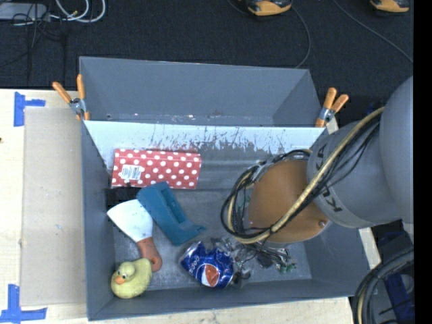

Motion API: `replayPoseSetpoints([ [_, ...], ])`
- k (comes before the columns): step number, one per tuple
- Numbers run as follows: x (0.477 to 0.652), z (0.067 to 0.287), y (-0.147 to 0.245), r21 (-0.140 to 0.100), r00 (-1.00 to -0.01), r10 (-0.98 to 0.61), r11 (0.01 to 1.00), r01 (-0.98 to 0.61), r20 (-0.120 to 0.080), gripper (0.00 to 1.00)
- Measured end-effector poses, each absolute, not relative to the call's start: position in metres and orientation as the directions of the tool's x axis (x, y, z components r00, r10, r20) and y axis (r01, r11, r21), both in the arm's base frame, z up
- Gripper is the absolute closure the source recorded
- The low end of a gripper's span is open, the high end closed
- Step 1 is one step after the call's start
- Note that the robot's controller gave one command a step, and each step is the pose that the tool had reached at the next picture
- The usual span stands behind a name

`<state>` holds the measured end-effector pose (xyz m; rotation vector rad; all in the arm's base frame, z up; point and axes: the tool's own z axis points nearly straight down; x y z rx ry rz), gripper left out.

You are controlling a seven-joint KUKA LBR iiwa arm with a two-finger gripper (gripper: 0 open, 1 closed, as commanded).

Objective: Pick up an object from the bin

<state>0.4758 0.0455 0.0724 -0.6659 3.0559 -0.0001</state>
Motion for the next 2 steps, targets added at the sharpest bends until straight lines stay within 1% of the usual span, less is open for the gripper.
replayPoseSetpoints([
  [1, 0.475, 0.075, 0.046, -0.002, -0.909, -0.416, 0.909, -0.416, -0.011, 1.0],
  [2, 0.471, 0.094, 0.046, 0.004, -0.909, -0.417, 0.909, -0.417, 0.005, 1.0],
])
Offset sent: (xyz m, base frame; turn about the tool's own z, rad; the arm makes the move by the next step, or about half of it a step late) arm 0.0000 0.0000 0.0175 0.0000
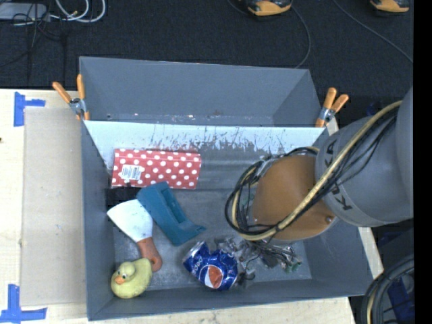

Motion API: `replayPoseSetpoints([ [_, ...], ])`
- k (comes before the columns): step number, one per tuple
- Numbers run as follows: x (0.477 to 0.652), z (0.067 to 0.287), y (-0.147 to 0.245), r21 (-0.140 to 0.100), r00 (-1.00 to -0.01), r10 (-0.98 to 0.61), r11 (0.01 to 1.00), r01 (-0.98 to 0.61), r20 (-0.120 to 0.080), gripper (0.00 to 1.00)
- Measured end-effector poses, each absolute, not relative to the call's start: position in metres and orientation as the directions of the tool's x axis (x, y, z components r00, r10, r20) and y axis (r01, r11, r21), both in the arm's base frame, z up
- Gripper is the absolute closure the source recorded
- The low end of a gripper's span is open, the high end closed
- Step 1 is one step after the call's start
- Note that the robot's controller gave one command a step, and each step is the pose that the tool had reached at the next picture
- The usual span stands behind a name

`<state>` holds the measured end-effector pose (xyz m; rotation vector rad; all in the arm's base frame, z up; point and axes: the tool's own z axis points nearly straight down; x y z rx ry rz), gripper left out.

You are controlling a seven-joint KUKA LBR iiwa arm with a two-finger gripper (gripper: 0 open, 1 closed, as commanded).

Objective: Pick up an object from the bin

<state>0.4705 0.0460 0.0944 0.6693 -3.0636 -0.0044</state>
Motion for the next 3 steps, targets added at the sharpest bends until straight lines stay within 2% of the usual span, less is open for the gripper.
replayPoseSetpoints([
  [2, 0.472, 0.127, 0.047, 0.002, -0.909, -0.417, 0.909, -0.417, -0.001, 1.0],
  [3, 0.471, 0.144, 0.047, 0.003, -0.909, -0.417, 0.909, -0.416, 0.003, 1.0],
])
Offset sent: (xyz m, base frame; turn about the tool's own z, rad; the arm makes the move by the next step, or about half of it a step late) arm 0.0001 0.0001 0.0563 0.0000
